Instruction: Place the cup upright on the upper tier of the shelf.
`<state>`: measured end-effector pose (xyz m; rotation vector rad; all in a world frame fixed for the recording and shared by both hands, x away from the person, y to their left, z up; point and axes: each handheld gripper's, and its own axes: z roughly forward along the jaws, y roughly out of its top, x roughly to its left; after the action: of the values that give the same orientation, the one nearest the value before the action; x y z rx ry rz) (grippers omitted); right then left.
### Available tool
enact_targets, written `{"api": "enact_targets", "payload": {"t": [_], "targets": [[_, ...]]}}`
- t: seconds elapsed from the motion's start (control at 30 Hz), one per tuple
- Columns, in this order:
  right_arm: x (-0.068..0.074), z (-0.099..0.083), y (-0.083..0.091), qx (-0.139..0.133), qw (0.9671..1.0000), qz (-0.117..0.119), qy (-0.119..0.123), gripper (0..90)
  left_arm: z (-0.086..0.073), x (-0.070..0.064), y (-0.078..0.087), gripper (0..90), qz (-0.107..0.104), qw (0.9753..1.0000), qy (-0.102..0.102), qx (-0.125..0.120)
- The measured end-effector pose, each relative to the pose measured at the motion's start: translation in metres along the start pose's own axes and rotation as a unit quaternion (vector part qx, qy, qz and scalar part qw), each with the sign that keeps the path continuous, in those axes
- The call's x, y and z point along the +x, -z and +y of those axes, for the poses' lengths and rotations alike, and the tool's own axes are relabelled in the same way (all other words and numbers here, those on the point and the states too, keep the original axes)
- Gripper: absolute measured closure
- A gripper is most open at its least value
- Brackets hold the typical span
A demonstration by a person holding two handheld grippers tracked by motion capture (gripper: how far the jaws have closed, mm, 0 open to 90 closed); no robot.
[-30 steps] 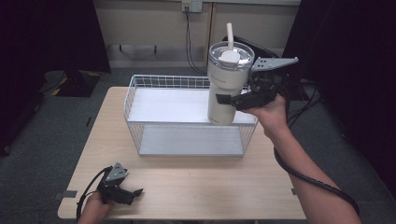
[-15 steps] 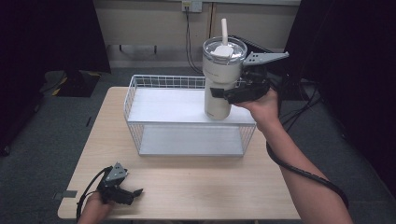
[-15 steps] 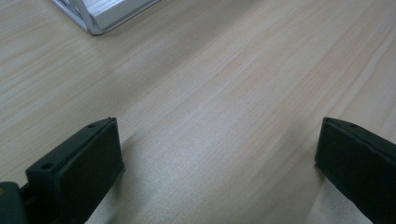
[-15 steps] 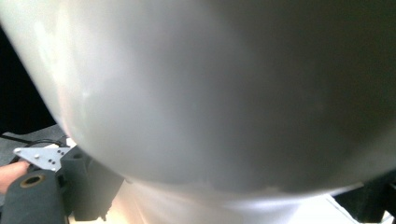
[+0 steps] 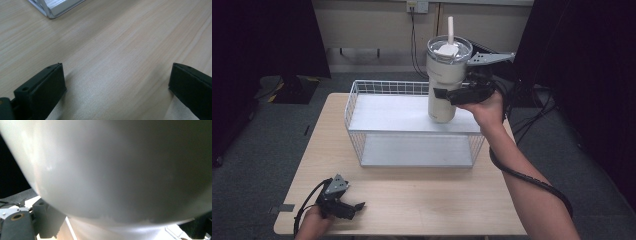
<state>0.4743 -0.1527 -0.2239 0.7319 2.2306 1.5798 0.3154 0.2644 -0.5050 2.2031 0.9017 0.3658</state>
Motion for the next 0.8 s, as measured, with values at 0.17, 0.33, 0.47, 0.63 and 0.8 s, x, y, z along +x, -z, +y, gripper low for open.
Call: {"api": "enact_targets", "payload": {"t": [0.17, 0.33, 0.47, 0.63, 0.8], "targets": [[-0.004, 0.0, -0.007, -0.001, 0.9999, -0.009, -0.005, 10.7, 0.0, 0.0, 0.0, 0.0, 0.0, 1.0, 0.0, 0.0], [-0.005, -0.002, -0.014, -0.001, 0.9999, -0.016, -0.006, 10.7, 0.0, 0.0, 0.0, 0.0, 0.0, 1.0, 0.0, 0.0], [-0.005, -0.002, -0.019, -0.001, 0.9997, -0.022, -0.004, 10.8, 0.0, 0.0, 0.0, 0.0, 0.0, 1.0, 0.0, 0.0], [-0.006, 0.0, -0.023, -0.003, 0.9996, -0.029, -0.003, 10.7, 0.0, 0.0, 0.0, 0.0, 0.0, 1.0, 0.0, 0.0], [-0.007, 0.0, -0.027, -0.004, 0.9994, -0.034, -0.004, 10.7, 0.0, 0.0, 0.0, 0.0, 0.0, 1.0, 0.0, 0.0]]}}
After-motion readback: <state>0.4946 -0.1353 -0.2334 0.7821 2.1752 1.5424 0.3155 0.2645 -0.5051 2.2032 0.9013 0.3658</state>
